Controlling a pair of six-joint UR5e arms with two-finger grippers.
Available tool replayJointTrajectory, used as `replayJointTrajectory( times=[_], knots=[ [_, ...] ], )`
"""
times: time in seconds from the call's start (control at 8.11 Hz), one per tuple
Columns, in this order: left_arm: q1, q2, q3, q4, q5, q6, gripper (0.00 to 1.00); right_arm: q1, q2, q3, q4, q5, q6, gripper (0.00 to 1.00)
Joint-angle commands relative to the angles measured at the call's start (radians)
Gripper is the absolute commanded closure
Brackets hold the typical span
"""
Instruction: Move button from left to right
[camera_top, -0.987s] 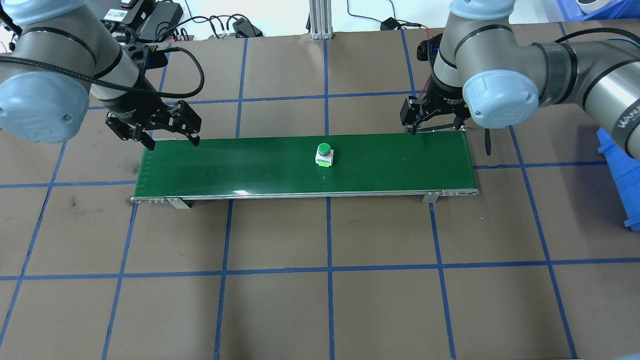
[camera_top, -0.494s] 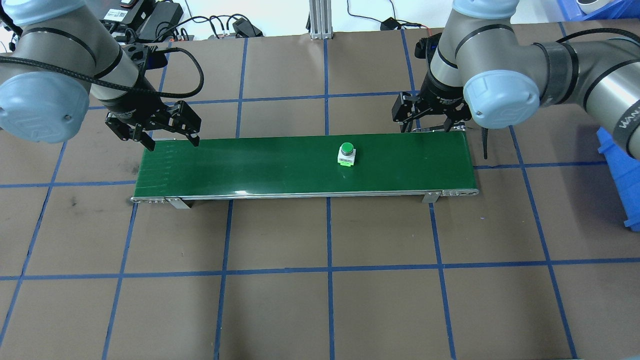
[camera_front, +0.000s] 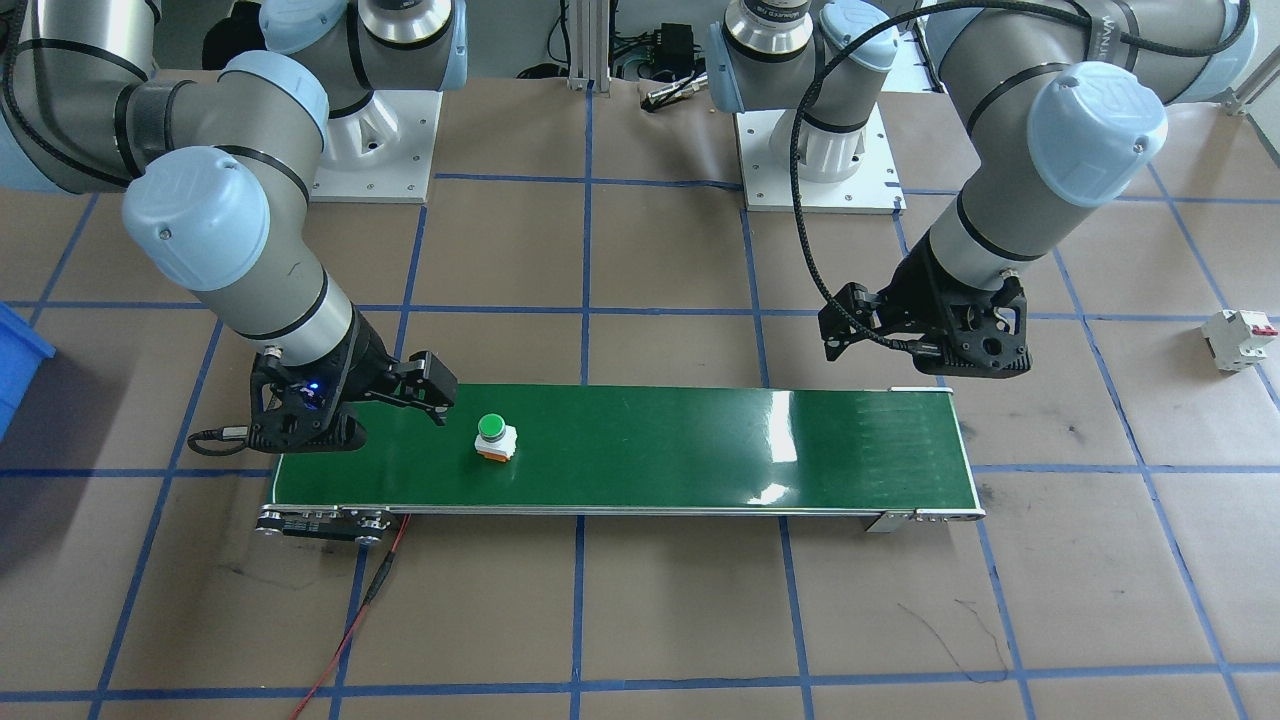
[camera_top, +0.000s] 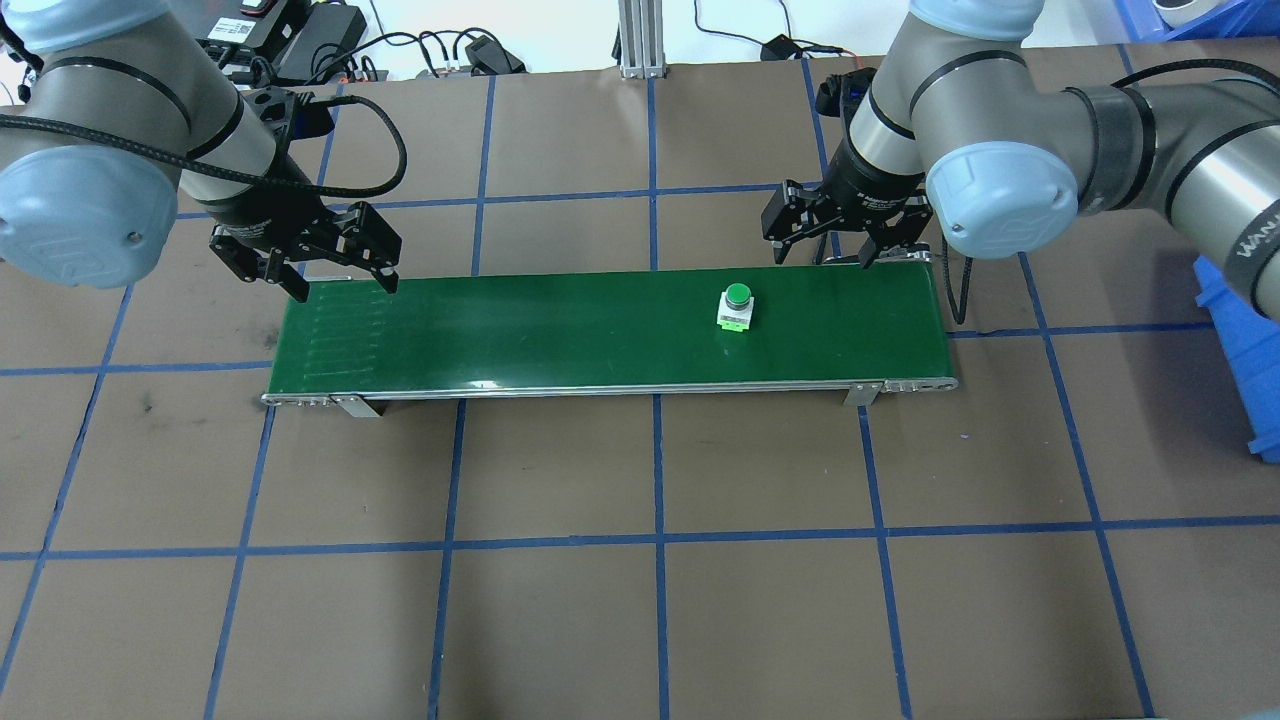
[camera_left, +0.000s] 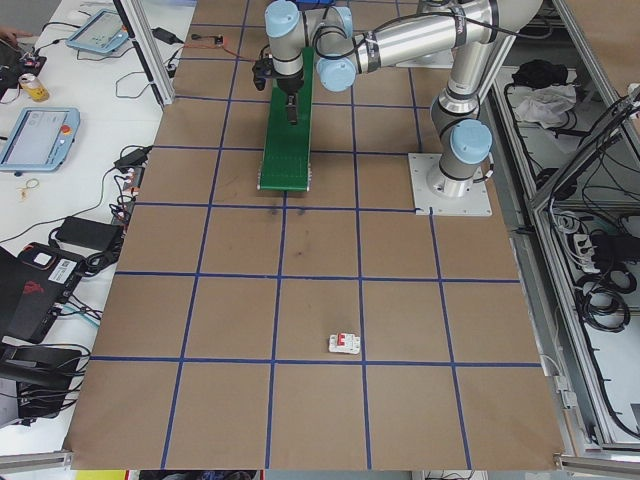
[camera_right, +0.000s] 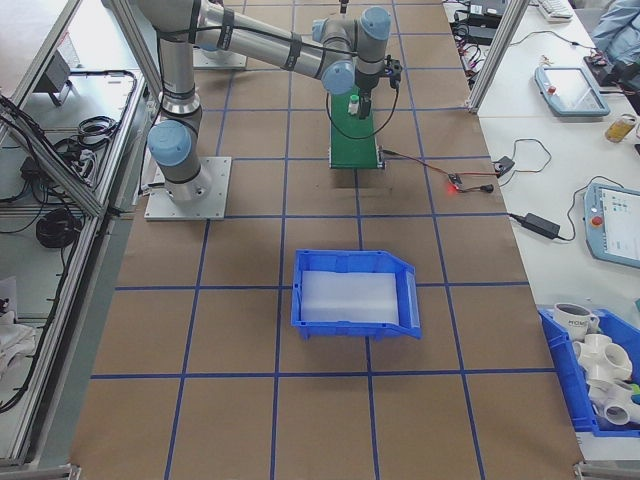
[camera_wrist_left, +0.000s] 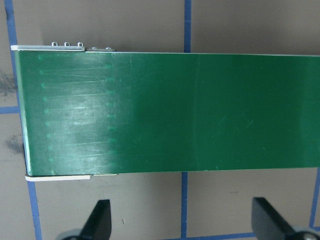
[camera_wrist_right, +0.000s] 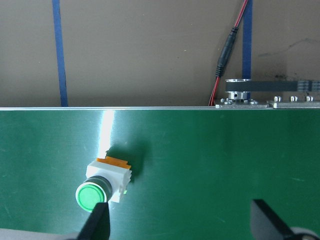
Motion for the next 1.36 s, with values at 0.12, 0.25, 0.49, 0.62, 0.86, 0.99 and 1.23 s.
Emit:
replayJointTrajectory(
  times=[0.12, 0.25, 0.49, 0.62, 0.86, 0.99, 1.23],
  knots=[
    [0.000, -0.014, 0.005, 0.007, 0.001, 0.000, 0.00, 0.000, 0.003, 0.044, -0.028, 0.011, 0.038, 0.00],
    [0.000, -0.014, 0.001, 0.007, 0.001, 0.002, 0.00, 0.000, 0.014, 0.046, -0.028, 0.013, 0.046, 0.00],
    [0.000, -0.013, 0.001, 0.007, 0.002, 0.023, 0.00, 0.000, 0.061, 0.044, -0.028, -0.010, 0.043, 0.00],
    [0.000, -0.011, 0.001, 0.007, 0.001, 0.023, 0.00, 0.000, 0.092, 0.043, -0.031, -0.015, 0.043, 0.00],
    [0.002, -0.008, 0.001, 0.007, 0.002, 0.052, 0.00, -0.020, 0.100, 0.041, -0.034, -0.074, 0.035, 0.31],
    [0.002, -0.008, 0.002, 0.007, 0.002, 0.054, 0.00, -0.046, 0.100, 0.041, -0.027, -0.078, 0.013, 0.59],
    [0.002, -0.006, 0.001, 0.007, 0.002, 0.054, 0.00, -0.086, 0.094, 0.041, -0.017, -0.073, -0.037, 0.84]
  ],
)
